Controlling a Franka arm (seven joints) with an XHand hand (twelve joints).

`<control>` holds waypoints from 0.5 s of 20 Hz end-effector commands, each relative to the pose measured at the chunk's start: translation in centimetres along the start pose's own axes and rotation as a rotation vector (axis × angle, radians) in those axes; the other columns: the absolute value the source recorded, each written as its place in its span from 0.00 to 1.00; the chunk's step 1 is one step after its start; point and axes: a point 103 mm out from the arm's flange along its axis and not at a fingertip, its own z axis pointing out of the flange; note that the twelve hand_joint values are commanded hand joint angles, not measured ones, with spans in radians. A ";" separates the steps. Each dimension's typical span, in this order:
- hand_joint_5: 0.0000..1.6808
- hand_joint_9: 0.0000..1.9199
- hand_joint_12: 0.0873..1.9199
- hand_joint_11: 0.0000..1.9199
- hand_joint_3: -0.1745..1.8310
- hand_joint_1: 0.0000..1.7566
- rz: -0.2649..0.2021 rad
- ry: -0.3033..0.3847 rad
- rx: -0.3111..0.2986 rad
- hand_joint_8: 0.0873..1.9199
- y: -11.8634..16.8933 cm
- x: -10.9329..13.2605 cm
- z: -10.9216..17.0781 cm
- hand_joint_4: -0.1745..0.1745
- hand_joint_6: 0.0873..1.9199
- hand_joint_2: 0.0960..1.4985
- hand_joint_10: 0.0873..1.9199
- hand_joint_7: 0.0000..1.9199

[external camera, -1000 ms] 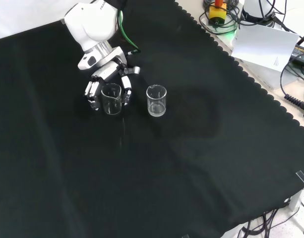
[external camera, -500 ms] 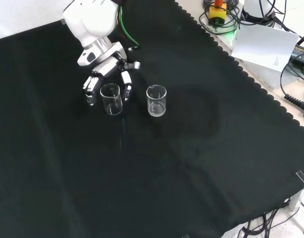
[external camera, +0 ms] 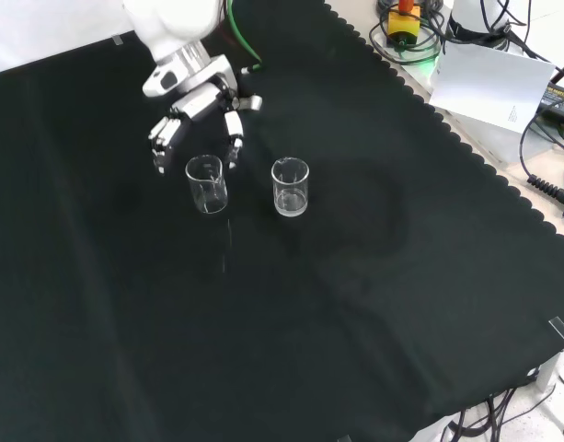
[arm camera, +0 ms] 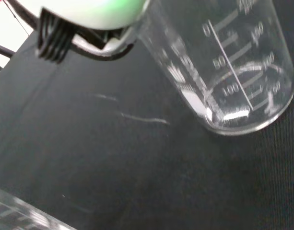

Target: Place the beaker back on the table.

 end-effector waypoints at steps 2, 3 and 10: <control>0.22 0.29 0.73 0.05 0.34 0.51 0.108 -0.045 -0.065 0.34 -5.5 3.1 -6.9 0.37 0.04 0.32 0.00 0.07; 0.22 0.29 0.73 0.05 0.34 0.51 0.118 -0.050 -0.058 0.34 -6.4 3.1 -7.5 0.37 0.04 0.32 0.00 0.07; 0.21 0.29 0.74 0.05 0.34 0.49 0.171 -0.045 -0.108 0.34 -11.5 4.4 -10.8 0.37 0.03 0.33 0.00 0.07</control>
